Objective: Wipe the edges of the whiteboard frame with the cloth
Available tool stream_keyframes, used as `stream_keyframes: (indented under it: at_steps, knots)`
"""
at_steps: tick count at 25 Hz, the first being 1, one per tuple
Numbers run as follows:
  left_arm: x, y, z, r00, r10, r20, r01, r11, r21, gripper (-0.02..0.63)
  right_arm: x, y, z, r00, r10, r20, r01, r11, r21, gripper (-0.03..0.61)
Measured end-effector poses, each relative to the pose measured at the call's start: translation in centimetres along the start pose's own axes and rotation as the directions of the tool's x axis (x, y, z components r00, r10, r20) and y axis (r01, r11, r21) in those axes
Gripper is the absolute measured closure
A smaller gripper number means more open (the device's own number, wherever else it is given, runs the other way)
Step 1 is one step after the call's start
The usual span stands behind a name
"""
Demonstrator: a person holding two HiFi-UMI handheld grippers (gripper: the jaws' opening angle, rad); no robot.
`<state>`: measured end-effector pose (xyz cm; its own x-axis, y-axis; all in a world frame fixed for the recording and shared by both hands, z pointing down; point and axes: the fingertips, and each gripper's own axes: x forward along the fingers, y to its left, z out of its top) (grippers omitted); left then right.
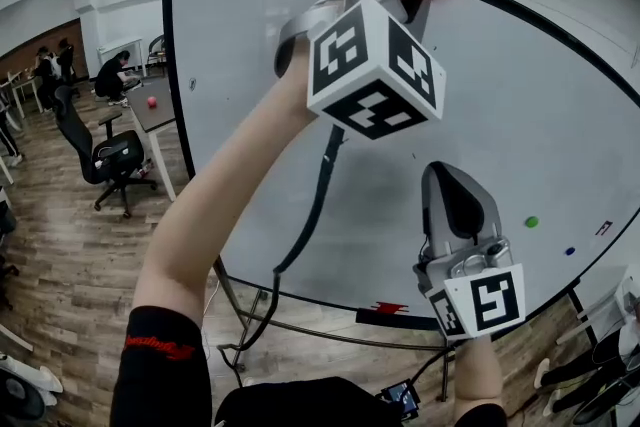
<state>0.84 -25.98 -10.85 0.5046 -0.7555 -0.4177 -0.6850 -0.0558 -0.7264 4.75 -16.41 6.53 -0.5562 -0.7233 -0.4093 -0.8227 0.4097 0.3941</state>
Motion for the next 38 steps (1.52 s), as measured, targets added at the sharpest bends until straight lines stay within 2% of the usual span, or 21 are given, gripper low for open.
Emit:
stream_keyframes:
  at_steps: [18,28,34,38]
  knots:
    - [-1.2,1.5,-1.1,0.998,-0.057,0.020,0.056,0.998,0.033,0.592,2.1,3.5,0.2,0.999,-0.044,-0.007,0.044,0.999,0.008,0.577]
    - [-2.5,2.9,-2.1,0.998,-0.058,0.027,0.058,0.998,0.018,0.592,2.8,5.6,0.9,0.998,-0.052,-0.021,0.051,0.999,-0.010,0.577]
    - [-3.9,5.9,-4.9,0.998,-0.054,0.033,0.053,0.999,0.012,0.592,5.7,8.6,0.6,0.998,-0.051,-0.035,0.050,0.999,-0.022,0.577]
    - [-3.8,5.5,-4.4,0.998,-0.052,0.035,0.052,0.999,0.015,0.592,5.1,7.8,0.7,0.998,-0.055,-0.033,0.054,0.998,-0.020,0.577]
